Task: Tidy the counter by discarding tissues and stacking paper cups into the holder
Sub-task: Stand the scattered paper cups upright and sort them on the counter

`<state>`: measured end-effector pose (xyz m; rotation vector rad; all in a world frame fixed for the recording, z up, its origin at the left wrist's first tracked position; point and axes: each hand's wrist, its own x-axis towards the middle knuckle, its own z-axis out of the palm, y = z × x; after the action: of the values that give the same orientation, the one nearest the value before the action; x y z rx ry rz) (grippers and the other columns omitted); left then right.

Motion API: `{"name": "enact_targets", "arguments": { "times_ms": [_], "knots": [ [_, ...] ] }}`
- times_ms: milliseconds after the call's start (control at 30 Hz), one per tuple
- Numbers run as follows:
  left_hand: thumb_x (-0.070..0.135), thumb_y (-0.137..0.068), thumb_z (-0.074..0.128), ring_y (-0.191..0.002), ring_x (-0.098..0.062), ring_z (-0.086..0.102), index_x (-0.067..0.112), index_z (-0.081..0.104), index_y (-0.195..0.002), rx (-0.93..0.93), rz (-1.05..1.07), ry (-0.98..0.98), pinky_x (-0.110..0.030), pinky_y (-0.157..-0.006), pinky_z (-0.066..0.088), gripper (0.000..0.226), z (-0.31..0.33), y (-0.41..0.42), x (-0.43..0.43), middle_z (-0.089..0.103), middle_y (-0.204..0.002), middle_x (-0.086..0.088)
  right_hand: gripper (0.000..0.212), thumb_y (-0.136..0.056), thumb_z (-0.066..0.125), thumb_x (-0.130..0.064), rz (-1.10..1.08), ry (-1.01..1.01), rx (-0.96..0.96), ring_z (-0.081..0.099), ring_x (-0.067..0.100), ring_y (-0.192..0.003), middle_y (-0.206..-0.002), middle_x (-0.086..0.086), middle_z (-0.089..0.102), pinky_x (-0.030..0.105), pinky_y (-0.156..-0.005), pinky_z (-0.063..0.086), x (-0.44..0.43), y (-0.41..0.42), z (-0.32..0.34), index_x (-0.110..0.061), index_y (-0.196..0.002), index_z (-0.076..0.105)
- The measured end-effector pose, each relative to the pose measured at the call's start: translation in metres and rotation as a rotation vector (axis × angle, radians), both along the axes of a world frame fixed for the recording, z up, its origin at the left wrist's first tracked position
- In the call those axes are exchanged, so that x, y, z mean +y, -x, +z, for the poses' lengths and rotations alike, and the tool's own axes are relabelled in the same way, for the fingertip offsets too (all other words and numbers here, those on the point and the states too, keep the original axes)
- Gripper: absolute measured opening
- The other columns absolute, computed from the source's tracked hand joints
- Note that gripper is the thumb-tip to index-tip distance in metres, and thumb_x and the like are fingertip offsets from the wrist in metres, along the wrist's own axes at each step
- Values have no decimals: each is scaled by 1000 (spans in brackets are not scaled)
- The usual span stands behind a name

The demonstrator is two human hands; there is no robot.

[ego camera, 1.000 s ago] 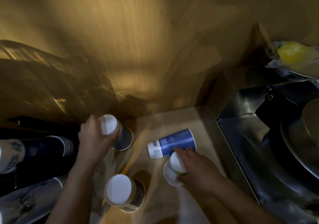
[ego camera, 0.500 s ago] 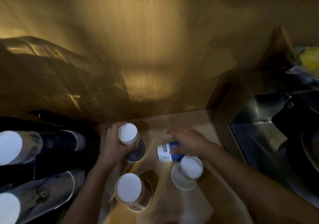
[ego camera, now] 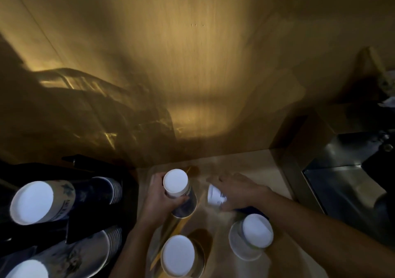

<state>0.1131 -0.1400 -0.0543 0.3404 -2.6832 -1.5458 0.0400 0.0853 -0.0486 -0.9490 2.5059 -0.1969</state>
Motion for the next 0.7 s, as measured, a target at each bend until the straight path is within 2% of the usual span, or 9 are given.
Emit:
{"name": "enact_targets", "arguments": {
  "times_ms": [67, 167, 233, 367, 433, 533, 600, 700],
  "knots": [
    [19, -56, 89, -105, -11, 47, 31, 38, -112, 2, -8, -2, -20, -77, 44, 77, -1, 1, 1, 43, -108, 12, 66, -74, 69, -37, -119, 181, 6, 51, 21, -102, -124, 6, 53, 33, -79, 42, 9, 2, 25, -26, -128, 33],
    [18, -57, 89, -110, -14, 49, 28, 40, -113, 1, -15, -21, -28, -84, 49, 75, -1, 4, 5, 48, -117, 3, 70, -77, 65, -41, -221, 340, 157, 51, 19, -106, -126, 3, 52, 34, -81, 44, 16, 4, 65, -29, -134, 26],
    [16, -57, 88, -113, -18, 49, 27, 41, -114, -13, -15, -50, -34, -89, 51, 75, -2, 5, 8, 47, -120, 0, 67, -76, 65, -46, -299, 494, 232, 54, 17, -102, -119, 0, 54, 33, -78, 44, 18, 5, 92, -33, -130, 27],
    [18, -57, 87, -116, -18, 49, 29, 39, -116, -29, -20, -92, -41, -94, 51, 76, -5, 5, 10, 47, -121, 2, 65, -69, 72, -47, -411, 948, 179, 53, -2, -102, -107, -31, 50, 17, -79, 47, 15, -8, 136, -54, -118, 30],
    [22, -55, 88, -114, -18, 51, 32, 42, -114, -24, -36, -99, -41, -93, 52, 75, -6, 5, 8, 48, -120, 3, 69, -66, 75, -44, -379, 1126, 200, 49, -6, -108, -111, -39, 47, 11, -83, 46, 7, -19, 145, -54, -118, 30],
    [32, -53, 85, -109, -17, 57, 41, 44, -109, -21, -72, -126, -43, -90, 54, 69, -5, 4, 8, 55, -119, 4, 74, -63, 74, -42, -320, 1208, 241, 48, -1, -113, -119, -36, 43, 17, -89, 46, -8, -33, 140, -49, -122, 29],
    [35, -55, 83, -109, -14, 59, 39, 46, -115, -11, -91, -138, -42, -90, 55, 71, -7, 4, 9, 58, -121, 5, 76, -63, 75, -43, -289, 1200, 250, 49, 0, -113, -120, -37, 41, 21, -89, 48, -18, -37, 130, -49, -122, 28],
    [33, -59, 85, -111, -6, 59, 37, 48, -122, 14, -105, -186, -28, -89, 54, 73, -13, 4, 9, 61, -122, 14, 77, -64, 74, -46, -266, 1145, 180, 47, -2, -113, -120, -42, 38, 21, -89, 47, -29, -35, 110, -55, -122, 25]
  ]
}}
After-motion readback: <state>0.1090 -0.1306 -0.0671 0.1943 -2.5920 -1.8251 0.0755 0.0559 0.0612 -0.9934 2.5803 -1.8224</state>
